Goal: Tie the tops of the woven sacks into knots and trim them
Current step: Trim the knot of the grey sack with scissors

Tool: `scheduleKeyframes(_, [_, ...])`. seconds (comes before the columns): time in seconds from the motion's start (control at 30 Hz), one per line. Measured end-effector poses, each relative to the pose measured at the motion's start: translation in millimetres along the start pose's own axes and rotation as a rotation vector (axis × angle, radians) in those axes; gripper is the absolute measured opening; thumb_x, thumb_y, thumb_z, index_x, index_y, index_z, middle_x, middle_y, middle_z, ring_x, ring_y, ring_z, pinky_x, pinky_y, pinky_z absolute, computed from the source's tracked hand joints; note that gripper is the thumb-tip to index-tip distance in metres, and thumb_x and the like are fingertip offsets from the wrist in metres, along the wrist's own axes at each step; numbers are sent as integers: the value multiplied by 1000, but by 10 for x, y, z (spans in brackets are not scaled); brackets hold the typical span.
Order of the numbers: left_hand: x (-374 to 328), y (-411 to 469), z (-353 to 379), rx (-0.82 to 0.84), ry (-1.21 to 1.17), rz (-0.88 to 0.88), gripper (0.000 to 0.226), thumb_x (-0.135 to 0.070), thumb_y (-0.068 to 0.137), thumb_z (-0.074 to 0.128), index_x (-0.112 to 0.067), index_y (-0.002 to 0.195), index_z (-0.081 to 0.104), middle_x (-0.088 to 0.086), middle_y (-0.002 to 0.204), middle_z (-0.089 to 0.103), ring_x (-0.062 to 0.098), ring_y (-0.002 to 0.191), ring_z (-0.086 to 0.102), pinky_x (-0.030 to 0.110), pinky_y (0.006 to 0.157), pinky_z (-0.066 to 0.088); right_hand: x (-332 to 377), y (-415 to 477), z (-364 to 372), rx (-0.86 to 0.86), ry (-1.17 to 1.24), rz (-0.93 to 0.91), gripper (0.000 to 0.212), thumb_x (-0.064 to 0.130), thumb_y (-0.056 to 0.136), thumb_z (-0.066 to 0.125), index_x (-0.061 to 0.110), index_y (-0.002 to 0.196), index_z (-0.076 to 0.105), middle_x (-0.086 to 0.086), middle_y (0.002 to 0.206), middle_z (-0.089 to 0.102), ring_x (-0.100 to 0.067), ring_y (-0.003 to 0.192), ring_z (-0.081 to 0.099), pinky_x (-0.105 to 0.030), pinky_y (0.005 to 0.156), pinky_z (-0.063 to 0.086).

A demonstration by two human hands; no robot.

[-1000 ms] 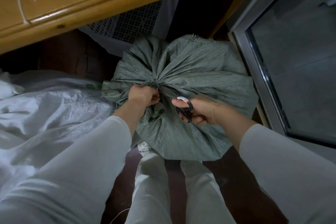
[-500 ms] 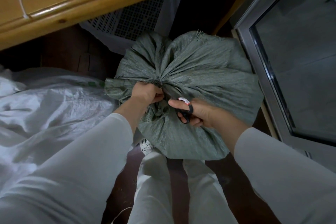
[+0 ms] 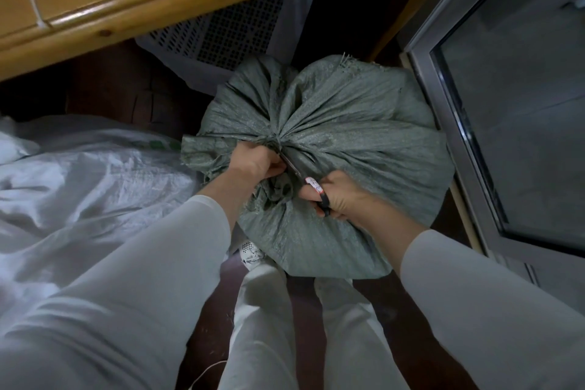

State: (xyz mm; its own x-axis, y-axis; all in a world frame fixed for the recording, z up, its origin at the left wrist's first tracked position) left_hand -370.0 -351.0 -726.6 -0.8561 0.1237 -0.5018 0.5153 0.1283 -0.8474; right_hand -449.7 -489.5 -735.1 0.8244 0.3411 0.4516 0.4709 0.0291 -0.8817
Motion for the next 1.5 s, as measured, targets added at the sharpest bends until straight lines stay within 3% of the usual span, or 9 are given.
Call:
scheduleKeyframes(0.33, [22,13,0,7,-52,-28,29,21,85,45,1,107,47,18,79,56,25,65,55,42,85,53,14,-22,-47,-43,65,-85,33,13,79,65,6,51,50,4,25,43,-5,25,40,-12,33,28])
scheduleKeyframes(0.47, [50,-11,42,80,44,-18,21,12,85,56,4,105,55,22,99,60,23,70,60,33,69,59,-130,-81,82,162,19,32,46,45,74,72,9,53,53,1,42,53,-7,30,38,-16,37,26])
scheduleKeyframes(0.57, [79,-81,-8,79,51,-41,13,8,89,55,2,79,56,19,78,60,23,63,61,37,73,59,-314,-230,219,375,11,177,63,73,67,60,10,73,59,-6,69,58,-12,47,42,-23,45,31])
scheduleKeyframes(0.63, [52,-113,-104,65,23,-22,19,6,91,54,-1,73,54,15,59,62,18,44,62,29,53,58,-392,-337,187,407,-36,211,61,73,69,59,13,78,57,-2,69,56,-11,50,42,-23,47,31])
scheduleKeyframes(0.93, [-595,-454,-758,-2,-150,170,24,5,93,51,-1,70,54,2,41,61,7,33,58,18,40,53,1095,-463,-188,-123,-173,-276,41,41,56,87,13,56,57,7,57,54,-7,60,48,-27,58,43])
scheduleKeyframes(1.13, [-1426,-704,-1707,-176,-180,390,9,1,88,62,-1,80,66,2,55,63,6,42,58,16,46,53,2464,-683,-31,-314,-391,-411,56,46,61,84,13,54,39,0,54,38,-14,52,39,-31,49,26])
scheduleKeyframes(1.23, [-1815,-671,-2254,-308,-172,474,8,-2,85,65,-5,79,69,-10,37,56,-2,33,49,16,48,48,2977,-758,145,-363,-479,-437,57,47,65,81,17,49,36,1,50,35,-14,48,37,-31,43,23])
scheduleKeyframes(1.37, [-2212,-547,-2751,-426,-73,536,26,-6,83,67,-2,109,69,4,82,71,6,75,67,23,72,52,3608,-689,483,-357,-516,-537,46,37,76,75,20,53,40,1,53,37,-18,53,43,-30,42,22])
scheduleKeyframes(1.5, [-2396,-414,-2989,-442,80,539,42,-10,85,64,-9,126,60,12,122,64,24,116,59,33,102,45,4130,-589,790,-381,-554,-616,36,31,79,71,16,57,46,0,56,41,-20,57,45,-29,43,24])
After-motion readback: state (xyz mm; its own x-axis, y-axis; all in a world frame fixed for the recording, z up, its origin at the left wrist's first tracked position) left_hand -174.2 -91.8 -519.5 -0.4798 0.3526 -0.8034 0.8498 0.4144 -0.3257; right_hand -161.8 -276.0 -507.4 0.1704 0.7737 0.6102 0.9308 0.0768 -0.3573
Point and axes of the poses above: each hand's wrist, its own y-axis towards the middle knuckle, its own z-axis out of the palm, x = y × z, the point moved 10 cm from there along y, towards the middle knuckle
